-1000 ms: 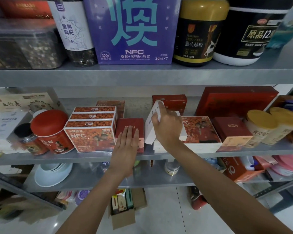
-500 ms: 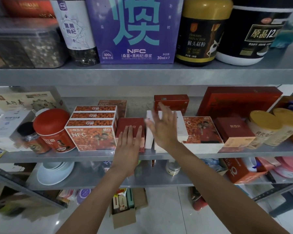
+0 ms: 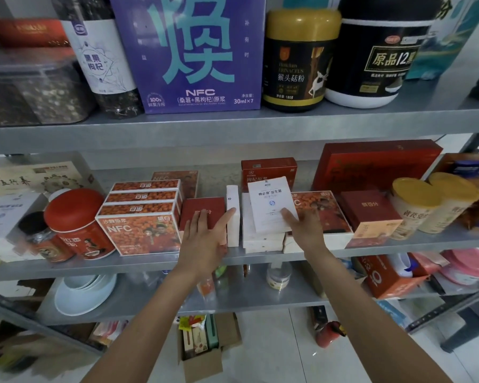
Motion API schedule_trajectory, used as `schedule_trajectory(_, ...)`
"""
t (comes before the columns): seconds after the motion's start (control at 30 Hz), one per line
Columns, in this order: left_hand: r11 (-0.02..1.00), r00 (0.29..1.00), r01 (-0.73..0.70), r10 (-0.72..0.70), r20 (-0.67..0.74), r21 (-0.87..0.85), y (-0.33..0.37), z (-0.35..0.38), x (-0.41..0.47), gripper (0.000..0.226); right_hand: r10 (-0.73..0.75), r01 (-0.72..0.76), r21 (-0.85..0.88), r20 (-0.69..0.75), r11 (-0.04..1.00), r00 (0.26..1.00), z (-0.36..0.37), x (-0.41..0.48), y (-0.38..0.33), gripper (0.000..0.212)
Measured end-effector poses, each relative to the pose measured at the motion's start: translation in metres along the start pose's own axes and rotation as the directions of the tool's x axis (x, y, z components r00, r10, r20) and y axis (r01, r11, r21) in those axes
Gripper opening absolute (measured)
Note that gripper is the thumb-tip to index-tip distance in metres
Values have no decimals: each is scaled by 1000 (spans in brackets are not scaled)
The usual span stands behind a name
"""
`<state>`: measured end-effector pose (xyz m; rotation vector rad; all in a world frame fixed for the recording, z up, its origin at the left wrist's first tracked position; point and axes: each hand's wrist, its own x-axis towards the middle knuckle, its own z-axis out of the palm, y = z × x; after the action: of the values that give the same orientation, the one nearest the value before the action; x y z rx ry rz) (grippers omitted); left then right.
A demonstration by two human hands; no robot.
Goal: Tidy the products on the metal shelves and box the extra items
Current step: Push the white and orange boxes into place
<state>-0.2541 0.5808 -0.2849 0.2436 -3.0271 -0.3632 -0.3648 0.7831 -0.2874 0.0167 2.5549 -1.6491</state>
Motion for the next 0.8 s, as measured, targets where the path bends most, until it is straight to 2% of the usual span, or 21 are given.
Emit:
schedule_trajectory(0.03, 996, 1000, 17, -18, -10, -90, 2, -4, -1, 78, 8, -4, 109, -35, 994, 999, -3, -7, -2, 36)
schedule_trajectory(0.1, 973, 985, 13, -52, -164, -231, 10, -10, -6, 63, 3, 14, 226, -76, 974, 997, -13, -20, -7, 32)
schedule_trajectory(0.13, 949, 968, 9, -87, -236, -314, 17, -13, -8, 56, 4, 15, 288, -66, 958, 998, -17, -28, -10, 28)
schedule_trajectory(0.17, 898, 960, 6, -127, -248, -439, 26, -18, -10, 53, 7, 6, 356, -36, 935, 999, -21, -38, -14, 24)
schedule_trajectory(0.2, 796, 968, 19, -166, -188, -605, 36, -25, -12, 54, 1, -2, 405, 2, 914, 1000, -24, -48, -18, 20)
schedule_trajectory(0.27, 430, 980, 110, -199, 25, -896, 55, -37, -15, 53, -30, -1, 442, 65, 897, 997, -24, -67, -23, 19)
schedule_trajectory(0.3, 294, 973, 162, -206, 104, -942, 61, -40, -15, 46, -45, 2, 444, 86, 896, 995, -23, -76, -24, 20)
schedule_trajectory(0.33, 240, 969, 183, -210, 133, -953, 65, -43, -16, 38, -53, 0, 447, 107, 895, 993, -23, -83, -25, 22)
schedule_trajectory(0.4, 216, 973, 148, -204, 103, -965, 67, -45, -18, 26, -42, -56, 487, 188, 872, 981, -25, -93, -24, 29)
schedule_trajectory(0.5, 191, 979, 122, -184, 87, -974, 64, -48, -22, 18, -59, -218, 614, 398, 758, 916, -36, -102, -19, 42)
schedule_trajectory(0.57, 171, 976, 141, -190, 108, -975, 65, -48, -23, 21, -106, -207, 647, 410, 734, 906, -38, -108, -18, 41)
schedule_trajectory(0.6, 216, 973, 140, -213, 94, -966, 68, -48, -24, 28, -108, -163, 642, 361, 749, 926, -37, -112, -18, 38)
schedule_trajectory(0.63, 330, 968, 118, -247, 35, -937, 72, -48, -26, 39, -106, -94, 619, 279, 780, 954, -35, -115, -19, 34)
schedule_trajectory(0.67, 446, 961, 93, -274, -37, -890, 76, -48, -28, 53, -117, -2, 561, 175, 828, 978, -32, -117, -21, 31)
schedule_trajectory(0.7, 492, 960, 56, -265, -88, -869, 79, -46, -30, 69, -150, 103, 459, 67, 882, 986, -29, -120, -22, 30)
schedule_trajectory(0.73, 456, 972, 26, -220, -84, -890, 83, -45, -32, 83, -203, 201, 319, -27, 926, 979, -25, -124, -22, 32)
schedule_trajectory(0.8, 291, 993, 71, -113, 39, -954, 92, -48, -39, 108, -346, 352, 15, -147, 936, 927, -18, -135, -24, 40)
